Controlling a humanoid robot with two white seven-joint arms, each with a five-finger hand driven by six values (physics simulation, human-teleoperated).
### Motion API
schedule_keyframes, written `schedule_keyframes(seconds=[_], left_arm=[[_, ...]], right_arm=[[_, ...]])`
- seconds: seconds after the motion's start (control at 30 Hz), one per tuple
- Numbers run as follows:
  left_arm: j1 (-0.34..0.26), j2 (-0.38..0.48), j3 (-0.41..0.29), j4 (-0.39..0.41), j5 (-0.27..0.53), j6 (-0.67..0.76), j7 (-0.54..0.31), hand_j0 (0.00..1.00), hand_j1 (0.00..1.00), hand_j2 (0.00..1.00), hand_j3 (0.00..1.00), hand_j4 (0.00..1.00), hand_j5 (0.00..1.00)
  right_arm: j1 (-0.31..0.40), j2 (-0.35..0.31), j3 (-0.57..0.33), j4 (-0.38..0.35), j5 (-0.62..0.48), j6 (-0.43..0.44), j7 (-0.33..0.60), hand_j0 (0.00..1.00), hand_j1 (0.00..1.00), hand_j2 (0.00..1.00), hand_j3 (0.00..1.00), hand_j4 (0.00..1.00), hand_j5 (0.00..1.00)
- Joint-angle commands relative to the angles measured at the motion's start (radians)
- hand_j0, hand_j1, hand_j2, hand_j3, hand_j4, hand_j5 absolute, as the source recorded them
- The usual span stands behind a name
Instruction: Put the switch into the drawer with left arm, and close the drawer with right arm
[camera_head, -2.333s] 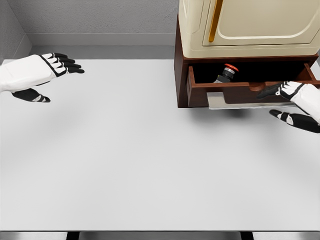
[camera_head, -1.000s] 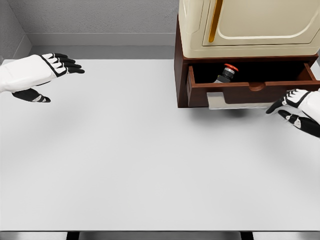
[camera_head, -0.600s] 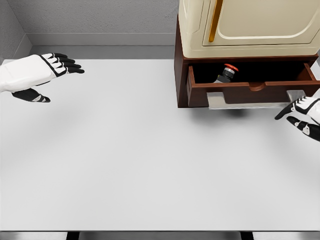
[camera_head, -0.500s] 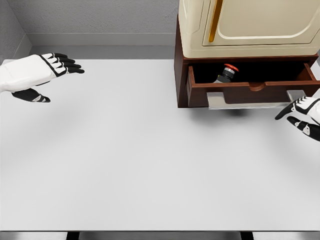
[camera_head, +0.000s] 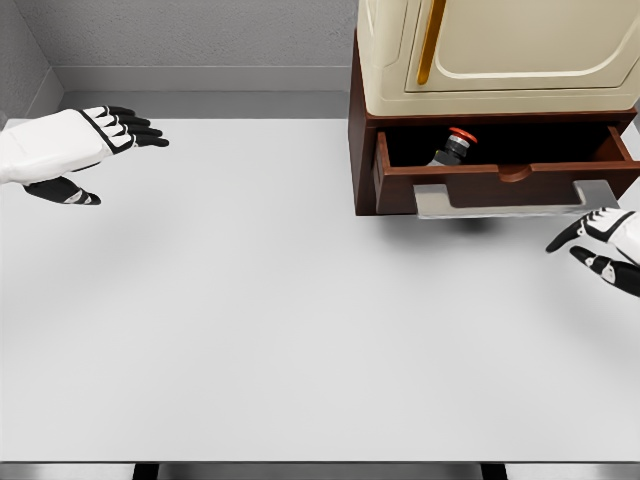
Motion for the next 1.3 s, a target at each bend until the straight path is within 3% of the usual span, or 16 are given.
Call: schedule_keyframes(seconds=[0.0,0.33,0.5,0.63,0.97,1.27], left_arm=[[0.0,0.001,0.001,-0.001,0.006,0.001,0.001,1.0,1.0,1.0,1.0,1.0,1.0],[0.0,0.003,0.001,-0.008,0.006,0.001,0.001,1.0,1.0,1.0,1.0,1.0,1.0],[0.0,0.003,0.001,-0.008,0.006,0.001,0.001,1.0,1.0,1.0,1.0,1.0,1.0],[0.0,0.003,0.001,-0.007,0.006,0.001,0.001,1.0,1.0,1.0,1.0,1.0,1.0],[0.0,0.001,0.001,-0.007,0.006,0.001,-0.001,1.0,1.0,1.0,1.0,1.0,1.0],[0.0,0.001,0.001,-0.007,0.006,0.001,0.001,1.0,1.0,1.0,1.0,1.0,1.0]], right_arm=[[0.0,-0.001,0.004,0.006,-0.005,0.001,0.001,0.49,0.49,0.49,0.49,0.49,0.49],[-0.014,0.01,0.007,0.055,0.003,0.001,0.001,0.49,0.49,0.49,0.49,0.49,0.49],[-0.098,0.015,0.079,0.089,0.009,0.001,0.002,0.48,0.48,0.48,0.48,0.48,0.48],[-0.114,0.015,0.086,0.097,0.009,0.001,0.004,0.48,0.48,0.48,0.48,0.48,0.48],[-0.092,-0.001,0.085,0.055,0.006,0.001,0.002,0.48,0.48,0.48,0.48,0.48,0.48],[-0.012,0.001,0.077,-0.002,0.018,0.001,0.005,0.49,0.49,0.49,0.49,0.49,0.49]])
